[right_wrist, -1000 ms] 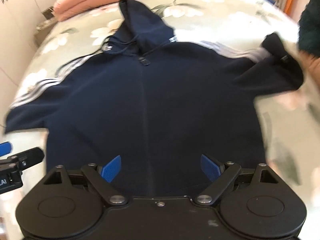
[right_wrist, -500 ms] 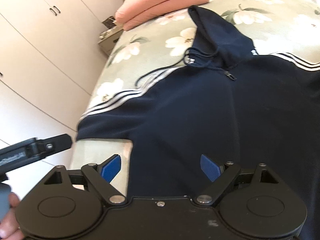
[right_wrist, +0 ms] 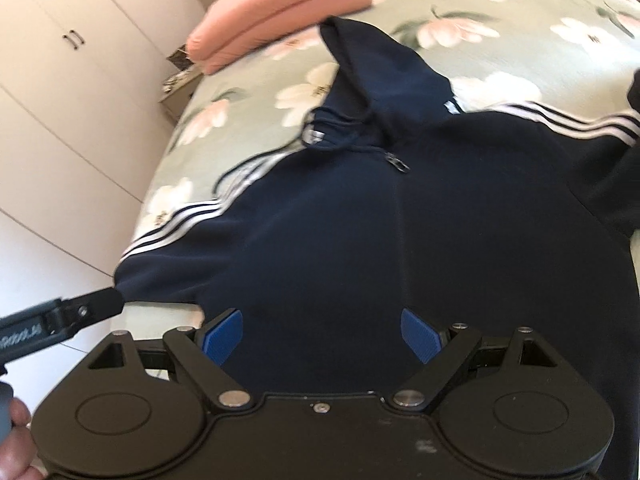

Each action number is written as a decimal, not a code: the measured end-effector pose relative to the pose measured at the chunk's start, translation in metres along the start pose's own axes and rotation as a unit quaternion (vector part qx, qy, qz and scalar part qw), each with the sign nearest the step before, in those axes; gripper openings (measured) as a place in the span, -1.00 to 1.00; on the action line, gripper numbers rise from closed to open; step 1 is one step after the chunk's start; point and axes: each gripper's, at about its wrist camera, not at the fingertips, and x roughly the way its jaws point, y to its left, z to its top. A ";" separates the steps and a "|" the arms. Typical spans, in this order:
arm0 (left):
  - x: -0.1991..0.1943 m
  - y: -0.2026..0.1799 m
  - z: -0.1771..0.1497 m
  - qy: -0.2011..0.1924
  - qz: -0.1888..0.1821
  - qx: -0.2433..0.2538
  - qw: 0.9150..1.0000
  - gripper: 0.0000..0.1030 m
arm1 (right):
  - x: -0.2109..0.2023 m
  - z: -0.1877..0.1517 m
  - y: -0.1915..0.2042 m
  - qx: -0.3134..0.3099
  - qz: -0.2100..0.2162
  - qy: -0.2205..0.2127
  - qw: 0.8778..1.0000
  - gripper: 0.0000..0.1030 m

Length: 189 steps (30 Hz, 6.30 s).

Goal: Fold large clothes

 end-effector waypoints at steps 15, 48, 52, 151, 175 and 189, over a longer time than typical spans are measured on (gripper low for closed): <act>0.011 0.011 0.000 0.004 0.008 -0.003 1.000 0.75 | 0.018 -0.014 0.007 0.029 0.041 0.031 0.998 0.98; 0.212 0.326 0.000 0.061 0.085 -0.446 0.889 0.53 | 0.097 -0.026 0.040 -0.149 -0.065 0.092 0.982 0.98; 0.227 0.337 -0.001 0.040 0.071 -0.465 0.881 0.75 | 0.113 -0.030 0.057 -0.167 -0.061 0.108 0.978 0.98; 0.147 -0.044 -0.012 -0.013 -0.103 0.116 0.988 0.07 | 0.111 0.097 -0.103 -0.071 -0.099 -0.041 0.992 -0.54; 0.158 -0.078 0.013 -0.063 -0.046 0.112 0.991 0.06 | 0.013 0.092 -0.150 -0.035 -0.242 -0.126 0.961 -0.10; 0.158 -0.061 -0.024 -0.008 0.050 0.076 0.996 -0.60 | 0.043 0.062 -0.163 -0.050 -0.182 -0.046 0.981 -0.98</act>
